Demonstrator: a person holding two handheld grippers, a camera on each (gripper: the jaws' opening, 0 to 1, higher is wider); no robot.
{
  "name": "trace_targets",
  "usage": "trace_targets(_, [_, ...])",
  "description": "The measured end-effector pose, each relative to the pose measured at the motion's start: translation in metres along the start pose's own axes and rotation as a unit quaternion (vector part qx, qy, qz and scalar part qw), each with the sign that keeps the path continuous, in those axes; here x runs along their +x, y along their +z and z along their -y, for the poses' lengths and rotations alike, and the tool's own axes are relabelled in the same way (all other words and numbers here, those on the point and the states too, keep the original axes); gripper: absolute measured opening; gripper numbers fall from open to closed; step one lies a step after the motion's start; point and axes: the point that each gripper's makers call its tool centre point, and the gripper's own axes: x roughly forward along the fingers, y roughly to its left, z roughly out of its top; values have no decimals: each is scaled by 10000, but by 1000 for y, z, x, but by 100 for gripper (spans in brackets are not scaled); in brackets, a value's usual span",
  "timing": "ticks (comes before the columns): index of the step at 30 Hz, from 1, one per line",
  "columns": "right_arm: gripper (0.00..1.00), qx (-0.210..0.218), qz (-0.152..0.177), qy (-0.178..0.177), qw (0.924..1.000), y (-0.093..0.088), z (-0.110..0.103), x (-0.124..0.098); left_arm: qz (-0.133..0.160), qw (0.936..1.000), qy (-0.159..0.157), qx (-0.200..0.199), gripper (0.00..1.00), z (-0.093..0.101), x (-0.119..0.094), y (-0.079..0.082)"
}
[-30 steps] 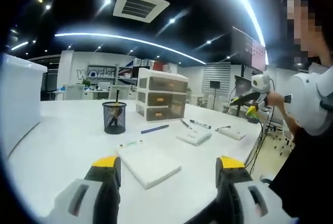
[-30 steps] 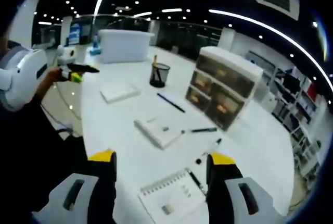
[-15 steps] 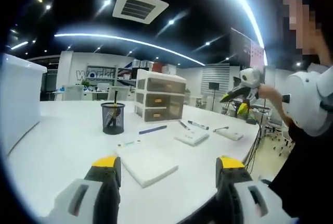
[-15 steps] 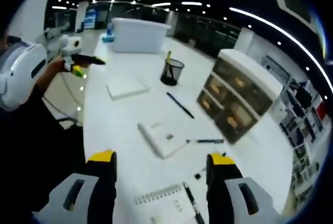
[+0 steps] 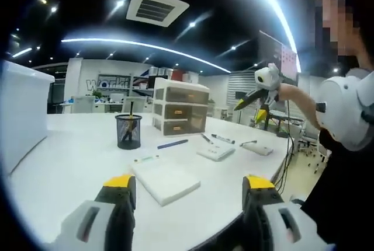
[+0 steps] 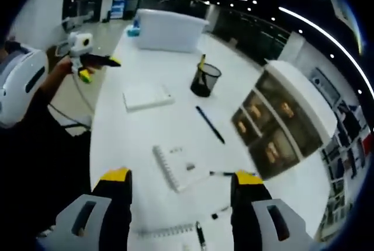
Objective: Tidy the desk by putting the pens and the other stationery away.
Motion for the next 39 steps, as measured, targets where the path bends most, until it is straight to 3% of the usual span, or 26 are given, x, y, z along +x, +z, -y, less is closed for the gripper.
trace_targets(12, [64, -304, -291, 276, 9987, 18, 7, 24, 37, 9999, 116, 15, 74, -5, -11, -2])
trace_targets(24, [62, -598, -565, 439, 9956, 34, 21, 53, -54, 10000, 16, 78, 73, -3, -13, -7])
trace_targets(39, [60, -1199, -1022, 702, 9850, 39, 32, 97, -161, 9998, 31, 94, 73, -3, -16, -13])
